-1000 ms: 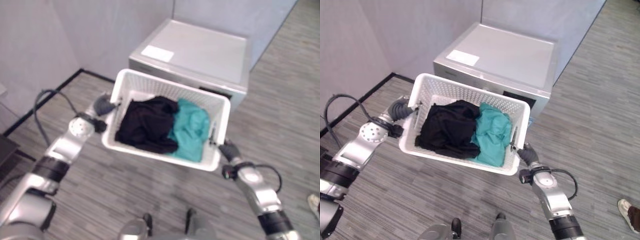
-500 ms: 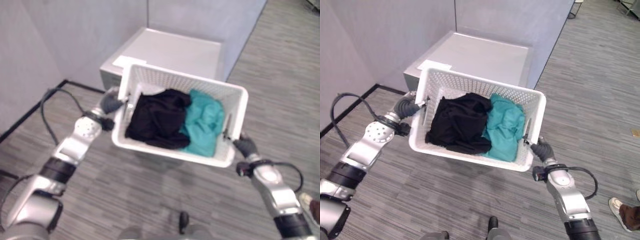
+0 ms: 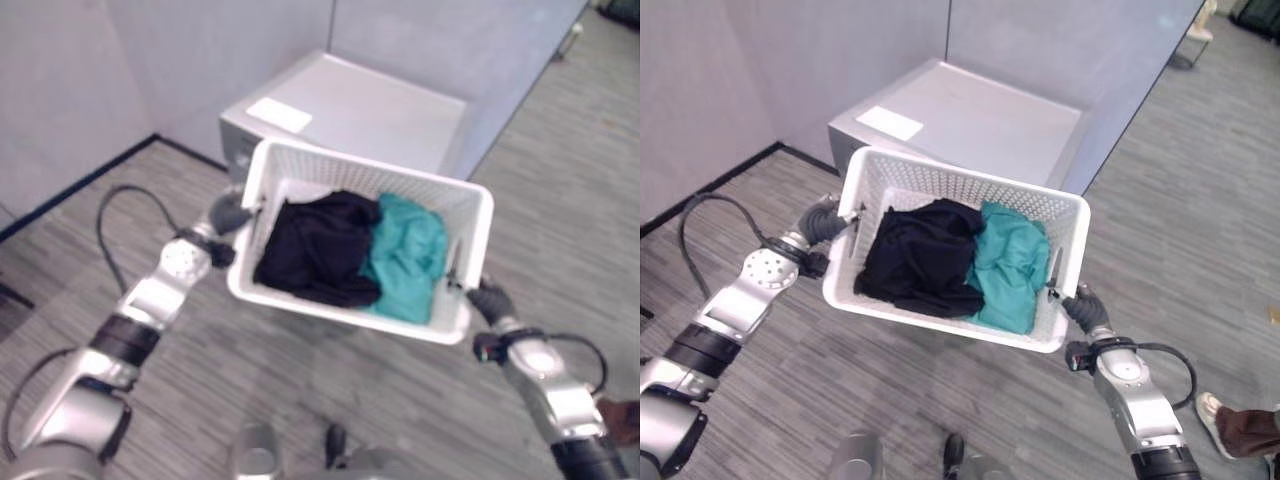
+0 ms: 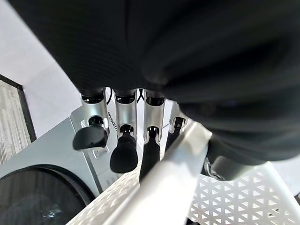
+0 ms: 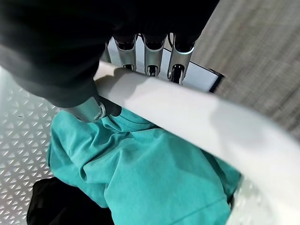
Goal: Grab the laundry basket,head to the washer,open it,put in the laundry and shut it.
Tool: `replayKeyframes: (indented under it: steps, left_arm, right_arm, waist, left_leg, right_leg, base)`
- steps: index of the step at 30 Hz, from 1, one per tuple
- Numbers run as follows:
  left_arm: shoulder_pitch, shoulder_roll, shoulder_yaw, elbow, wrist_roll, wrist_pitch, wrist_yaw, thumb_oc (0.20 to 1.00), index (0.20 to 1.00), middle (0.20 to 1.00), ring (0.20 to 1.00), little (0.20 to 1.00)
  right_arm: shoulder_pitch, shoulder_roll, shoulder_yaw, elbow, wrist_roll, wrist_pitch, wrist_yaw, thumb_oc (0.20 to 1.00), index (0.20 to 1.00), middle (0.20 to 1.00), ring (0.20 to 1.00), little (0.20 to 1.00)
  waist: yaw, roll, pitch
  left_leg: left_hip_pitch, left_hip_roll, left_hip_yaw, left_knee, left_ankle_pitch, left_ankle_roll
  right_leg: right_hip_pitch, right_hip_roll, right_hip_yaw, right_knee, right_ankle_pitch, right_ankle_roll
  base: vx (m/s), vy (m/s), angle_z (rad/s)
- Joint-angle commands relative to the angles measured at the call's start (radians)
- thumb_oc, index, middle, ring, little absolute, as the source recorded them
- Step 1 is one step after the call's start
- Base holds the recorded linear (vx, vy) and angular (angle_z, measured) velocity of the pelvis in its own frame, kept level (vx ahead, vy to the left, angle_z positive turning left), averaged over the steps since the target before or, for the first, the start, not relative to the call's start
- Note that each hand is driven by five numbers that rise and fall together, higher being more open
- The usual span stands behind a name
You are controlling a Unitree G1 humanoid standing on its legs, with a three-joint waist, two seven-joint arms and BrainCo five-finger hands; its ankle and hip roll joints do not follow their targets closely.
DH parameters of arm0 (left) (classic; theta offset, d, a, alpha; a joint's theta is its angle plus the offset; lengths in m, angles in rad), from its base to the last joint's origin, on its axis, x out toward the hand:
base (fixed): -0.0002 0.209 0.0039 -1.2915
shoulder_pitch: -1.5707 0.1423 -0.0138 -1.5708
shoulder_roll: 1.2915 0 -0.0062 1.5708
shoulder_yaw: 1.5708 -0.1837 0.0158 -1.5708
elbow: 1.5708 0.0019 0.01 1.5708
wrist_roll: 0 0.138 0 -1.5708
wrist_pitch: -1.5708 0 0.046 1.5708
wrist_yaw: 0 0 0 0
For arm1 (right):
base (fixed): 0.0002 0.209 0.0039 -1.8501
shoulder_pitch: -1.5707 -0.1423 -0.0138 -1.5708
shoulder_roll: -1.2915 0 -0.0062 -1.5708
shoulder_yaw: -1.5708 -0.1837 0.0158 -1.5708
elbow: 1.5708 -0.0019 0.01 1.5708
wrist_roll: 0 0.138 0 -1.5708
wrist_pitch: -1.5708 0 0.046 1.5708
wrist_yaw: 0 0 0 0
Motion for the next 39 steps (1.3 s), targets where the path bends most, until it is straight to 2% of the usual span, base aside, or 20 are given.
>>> replayKeyframes:
  steps: [1, 2, 3, 4, 6, 9, 10, 12, 13, 15, 16, 17, 18, 19, 20, 21, 22, 24, 32, 39]
  left_arm:
    - [-0.168, 0.007, 0.004, 0.019, -0.01, -0.065, 0.054, 0.2, 0.2, 0.2, 0.2, 0.2]
    - [-0.174, 0.006, -0.001, 0.03, -0.01, -0.066, 0.054, 0.2, 0.2, 0.2, 0.2, 0.2]
    - [-0.185, 0.008, -0.009, 0.043, -0.01, -0.071, 0.055, 0.2, 0.2, 0.2, 0.2, 0.2]
    - [-0.191, 0.013, -0.015, 0.045, -0.008, -0.072, 0.053, 0.2, 0.2, 0.2, 0.2, 0.2]
    - [-0.2, 0.022, -0.018, 0.048, -0.008, -0.071, 0.049, 0.2, 0.2, 0.2, 0.2, 0.2]
    - [-0.218, 0.041, -0.038, 0.049, 0.005, -0.077, 0.036, 0.2, 0.2, 0.2, 0.2, 0.2]
    - [-0.219, 0.052, -0.036, 0.053, 0.008, -0.08, 0.036, 0.2, 0.2, 0.2, 0.2, 0.2]
    - [-0.219, 0.084, -0.03, 0.05, 0.008, -0.079, 0.04, 0.2, 0.2, 0.2, 0.2, 0.2]
    - [-0.242, 0.108, -0.054, 0.058, 0.002, -0.079, 0.033, 0.2, 0.2, 0.2, 0.2, 0.2]
    - [-0.263, 0.121, -0.062, 0.067, -0.005, -0.08, 0.034, 0.2, 0.2, 0.2, 0.2, 0.2]
    - [-0.275, 0.13, -0.06, 0.074, -0.014, -0.079, 0.032, 0.2, 0.2, 0.2, 0.2, 0.2]
    - [-0.298, 0.141, -0.067, 0.069, -0.019, -0.077, 0.03, 0.2, 0.2, 0.2, 0.2, 0.2]
    - [-0.358, 0.167, -0.094, 0.047, -0.028, -0.083, 0.022, 0.2, 0.2, 0.2, 0.2, 0.2]
    - [-0.385, 0.185, -0.107, 0.038, -0.033, -0.086, 0.022, 0.2, 0.2, 0.2, 0.2, 0.2]
    - [-0.389, 0.186, -0.109, 0.04, -0.034, -0.086, 0.022, 0.2, 0.2, 0.2, 0.2, 0.2]
    - [-0.451, 0.209, -0.142, 0.037, -0.038, -0.093, 0.019, 0.2, 0.2, 0.2, 0.2, 0.2]
    - [-0.457, 0.208, -0.146, 0.04, -0.039, -0.094, 0.02, 0.2, 0.2, 0.2, 0.2, 0.2]
    - [-0.587, 0.212, -0.204, 0.067, -0.034, -0.097, 0.033, 0.2, 0.2, 0.2, 0.2, 0.2]
    - [-0.753, 0.145, -0.361, 0.208, -0.077, -0.095, 0.015, 0.2, 0.2, 0.2, 0.2, 0.2]
    - [-0.914, 0.038, -0.525, 0.449, -0.102, -0.081, -0.006, 0.2, 0.2, 0.2, 0.2, 0.2]
  right_arm:
    - [-0.052, -0.069, -0.063, -0.106, 0.069, -0.14, 0.018, 0.2, 0.2, 0.2, 0.2, 0.2]
    - [-0.054, -0.067, -0.058, -0.102, 0.064, -0.139, 0.019, 0.2, 0.2, 0.2, 0.2, 0.2]
    - [-0.074, -0.056, -0.04, -0.097, 0.05, -0.144, 0.021, 0.2, 0.2, 0.2, 0.2, 0.2]
    - [-0.089, -0.048, -0.03, -0.095, 0.046, -0.145, 0.023, 0.2, 0.2, 0.2, 0.2, 0.2]
    - [-0.103, -0.045, -0.017, -0.095, 0.05, -0.142, 0.031, 0.2, 0.2, 0.2, 0.2, 0.2]
    - [-0.13, -0.032, 0.011, -0.091, 0.038, -0.143, 0.05, 0.2, 0.2, 0.2, 0.2, 0.2]
    - [-0.147, -0.021, 0.027, -0.083, 0.033, -0.145, 0.054, 0.2, 0.2, 0.2, 0.2, 0.2]
    - [-0.18, -0.008, 0.057, -0.066, 0.019, -0.126, 0.069, 0.2, 0.2, 0.2, 0.2, 0.2]
    - [-0.22, 0.003, 0.086, -0.06, 0.002, -0.122, 0.071, 0.2, 0.2, 0.2, 0.2, 0.2]
    - [-0.237, 0.015, 0.092, -0.057, 0.0, -0.123, 0.071, 0.2, 0.2, 0.2, 0.2, 0.2]
    - [-0.254, 0.028, 0.098, -0.055, 0.006, -0.125, 0.069, 0.2, 0.2, 0.2, 0.2, 0.2]
    - [-0.265, 0.03, 0.097, -0.051, 0.016, -0.123, 0.067, 0.2, 0.2, 0.2, 0.2, 0.2]
    - [-0.289, 0.016, 0.092, -0.05, 0.029, -0.127, 0.059, 0.2, 0.2, 0.2, 0.2, 0.2]
    - [-0.306, 0.008, 0.086, -0.049, 0.033, -0.132, 0.051, 0.2, 0.2, 0.2, 0.2, 0.2]
    - [-0.309, 0.008, 0.086, -0.047, 0.034, -0.133, 0.051, 0.2, 0.2, 0.2, 0.2, 0.2]
    - [-0.337, -0.023, 0.077, -0.035, 0.033, -0.139, 0.036, 0.2, 0.2, 0.2, 0.2, 0.2]
    - [-0.34, -0.023, 0.076, -0.033, 0.033, -0.14, 0.036, 0.2, 0.2, 0.2, 0.2, 0.2]
    - [-0.373, -0.078, 0.042, -0.018, 0.034, -0.135, 0.018, 0.2, 0.2, 0.2, 0.2, 0.2]
    - [-0.453, -0.172, 0.05, 0.058, 0.029, -0.119, -0.005, 0.2, 0.2, 0.2, 0.2, 0.2]
    - [-0.702, -0.282, 0.188, 0.226, 0.046, -0.101, -0.036, 0.2, 0.2, 0.2, 0.2, 0.2]
  waist:
    - [0.0, 0.033, -0.059]
    - [0.01, 0.037, -0.056]
    - [0.039, 0.05, -0.054]
    - [0.05, 0.054, -0.055]
    - [0.053, 0.058, -0.066]
    - [0.066, 0.058, -0.119]
    - [0.081, 0.054, -0.131]
    - [0.09, 0.059, -0.146]
    - [0.074, 0.079, -0.135]
    - [0.072, 0.09, -0.127]
    - [0.067, 0.1, -0.126]
    - [0.062, 0.108, -0.127]
    - [0.052, 0.12, -0.133]
    - [0.047, 0.13, -0.133]
    - [0.046, 0.13, -0.132]
    - [0.035, 0.138, -0.137]
    - [0.036, 0.138, -0.136]
    - [0.021, 0.127, -0.152]
    - [0.014, 0.129, -0.186]
    - [0.0, 0.129, -0.182]
  left_leg:
    - [-0.051, -0.059, 0.067, -0.278, 0.099, 0.044]
    - [-0.065, -0.074, 0.073, -0.339, 0.111, 0.031]
    - [-0.091, -0.113, 0.048, -0.442, 0.139, 0.007]
    - [-0.091, -0.13, 0.032, -0.469, 0.146, -0.001]
    - [-0.057, -0.131, 0.034, -0.513, 0.137, 0.003]
    - [0.03, -0.145, 0.042, -0.541, 0.105, 0.03]
    - [0.061, -0.158, 0.047, -0.545, 0.084, 0.047]
    - [0.138, -0.173, 0.051, -0.568, 0.054, 0.078]
    - [0.192, -0.17, 0.084, -0.569, 0.027, 0.109]
    - [0.218, -0.169, 0.097, -0.57, 0.011, 0.12]
    - [0.247, -0.168, 0.11, -0.578, -0.008, 0.128]
    - [0.267, -0.17, 0.115, -0.588, -0.018, 0.13]
    - [0.284, -0.171, 0.112, -0.598, -0.031, 0.126]
    - [0.292, -0.165, 0.111, -0.604, -0.037, 0.119]
    - [0.292, -0.163, 0.11, -0.604, -0.039, 0.119]
    - [0.311, -0.161, 0.107, -0.626, -0.046, 0.108]
    - [0.312, -0.16, 0.107, -0.627, -0.046, 0.109]
    - [0.32, -0.171, 0.111, -0.632, -0.056, 0.102]
    - [0.339, -0.151, 0.116, -0.685, -0.045, 0.08]
    - [0.343, -0.132, 0.119, -0.739, -0.021, 0.062]
  right_leg:
    - [0.107, -0.016, 0.039, 0.014, -0.096, 0.094]
    - [0.112, -0.014, 0.038, 0.015, -0.103, 0.098]
    - [0.13, -0.006, 0.044, 0.018, -0.125, 0.105]
    - [0.138, -0.009, 0.045, 0.029, -0.14, 0.108]
    - [0.139, -0.013, 0.041, 0.042, -0.157, 0.115]
    - [0.164, -0.046, 0.046, 0.099, -0.181, 0.136]
    - [0.155, -0.066, 0.058, 0.156, -0.177, 0.153]
    - [0.107, -0.099, 0.082, 0.307, -0.091, 0.203]
    - [0.052, -0.122, 0.084, 0.46, 0.008, 0.239]
    - [0.02, -0.135, 0.077, 0.519, 0.018, 0.252]
    - [-0.008, -0.167, 0.048, 0.534, 0.015, 0.256]
    - [-0.024, -0.189, 0.022, 0.504, -0.001, 0.248]
    - [-0.051, -0.213, -0.003, 0.409, -0.02, 0.234]
    - [-0.069, -0.237, -0.018, 0.352, -0.011, 0.233]
    - [-0.065, -0.235, -0.021, 0.346, -0.009, 0.233]
    - [-0.088, -0.257, -0.035, 0.227, 0.022, 0.237]
    - [-0.085, -0.255, -0.036, 0.221, 0.025, 0.237]
    - [-0.047, -0.258, -0.027, 0.126, 0.047, 0.251]
    - [0.028, -0.235, -0.063, 0.025, 0.035, 0.256]
    - [0.029, -0.222, -0.082, -0.001, 0.032, 0.258]
  base:
    - [0.13, 0.031, -0.01]
    - [0.27, 0.089, 0.08]
    - [0.3, 0.115, 0.14]
    - [0.32, 0.148, 0.09]
    - [0.21, 0.101, -0.38]
    - [0.31, 0.164, -0.76]
    - [0.36, 0.22, -0.68]
    - [0.32, 0.249, -0.74]
    - [0.2, 0.2, -1.1]
    - [0.12, 0.154, -0.8]
    - [0.14, 0.152, -0.22]
    - [0.21, 0.115, -0.39]
    - [0.2, 0.042, -0.34]
    - [0.16, 0.007, -0.25]
    - [0.16, -0.04, -0.01]
    - [0.12, -0.03, 0.06]
    - [0.16, -0.049, 0.0]
    - [0.16, -0.055, 0.13]
    - [0.1, -0.04, 0.14]
    - [0.04, -0.021, 0.02]
